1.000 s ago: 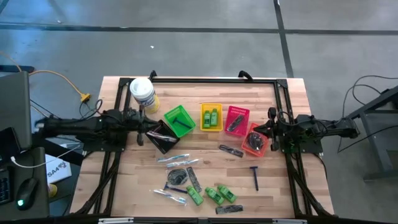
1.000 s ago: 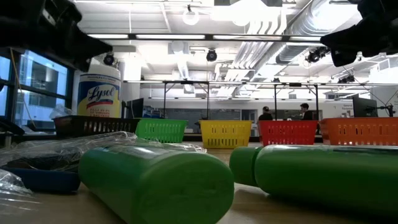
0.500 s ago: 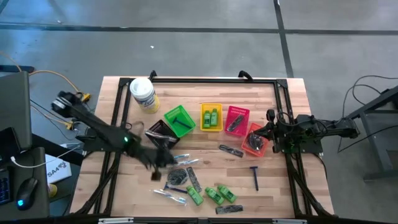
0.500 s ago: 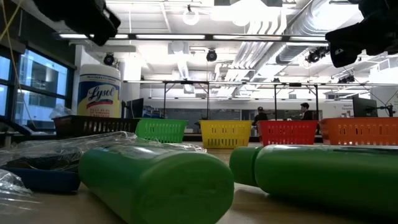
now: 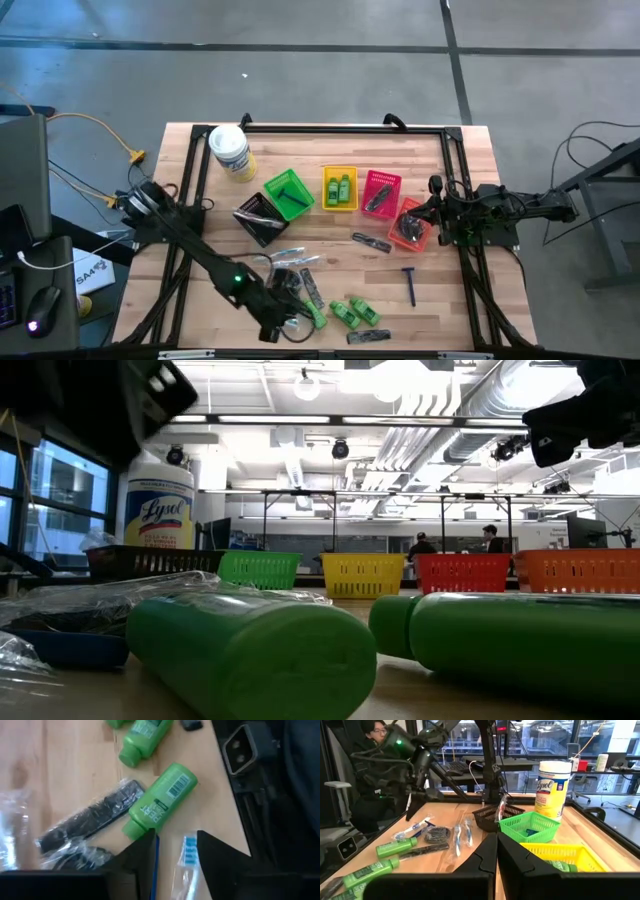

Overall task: Pick & Place Travel size toiletries
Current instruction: Put the left blue shaver into the green bin

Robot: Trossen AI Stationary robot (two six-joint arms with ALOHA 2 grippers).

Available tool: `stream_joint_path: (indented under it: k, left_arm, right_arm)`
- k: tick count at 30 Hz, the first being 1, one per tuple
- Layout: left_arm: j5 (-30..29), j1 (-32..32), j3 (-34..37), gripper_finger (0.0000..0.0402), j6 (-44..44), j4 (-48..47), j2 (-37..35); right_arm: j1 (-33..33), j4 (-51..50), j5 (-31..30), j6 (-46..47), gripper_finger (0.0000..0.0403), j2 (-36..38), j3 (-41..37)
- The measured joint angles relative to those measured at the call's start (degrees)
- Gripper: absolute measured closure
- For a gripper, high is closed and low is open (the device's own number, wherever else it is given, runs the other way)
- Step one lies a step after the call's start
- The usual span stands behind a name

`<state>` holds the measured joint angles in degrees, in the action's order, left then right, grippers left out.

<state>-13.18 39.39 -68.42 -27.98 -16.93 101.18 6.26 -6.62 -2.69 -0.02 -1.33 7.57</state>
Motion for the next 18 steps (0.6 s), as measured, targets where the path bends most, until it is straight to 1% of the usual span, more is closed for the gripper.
stream_joint_path:
  k: [2, 5, 7, 10, 11, 15, 18]
  left_arm:
    - [0.49, -0.06, -1.4, 0.0244, -0.38, 0.09, 2.51]
    - [1.19, -0.25, -2.36, 0.0236, -1.21, -1.03, 4.37]
    - [3.13, -1.27, -2.61, 0.0236, -4.66, -2.07, 5.08]
    - [4.35, -2.85, -2.5, 0.0236, -8.27, -7.17, 5.39]
    - [4.56, -3.17, -2.5, 0.0236, -8.28, -7.69, 5.68]
    - [8.92, -3.38, -2.41, 0.0236, -5.5, -7.62, 6.21]
    - [10.26, -3.31, -2.46, 0.0236, -4.46, -7.36, 6.93]
  right_arm:
    - [0.0, -0.03, 0.1, 0.26, 0.0398, -0.01, 0.0]
    - [0.0, -0.16, 0.36, 0.38, 0.0398, -0.01, 0.0]
    - [0.0, -0.11, 1.29, 0.4, 0.0398, -0.01, 0.0]
    - [0.0, -0.15, 1.54, 0.42, 0.0399, -0.01, 0.0]
    - [0.0, -0.21, 1.55, 0.42, 0.0399, -0.01, 0.0]
    - [0.0, -0.33, 1.46, 0.38, 0.0399, -0.01, 0.0]
    - [0.0, -0.6, 1.43, 0.35, 0.0399, -0.01, 0.0]
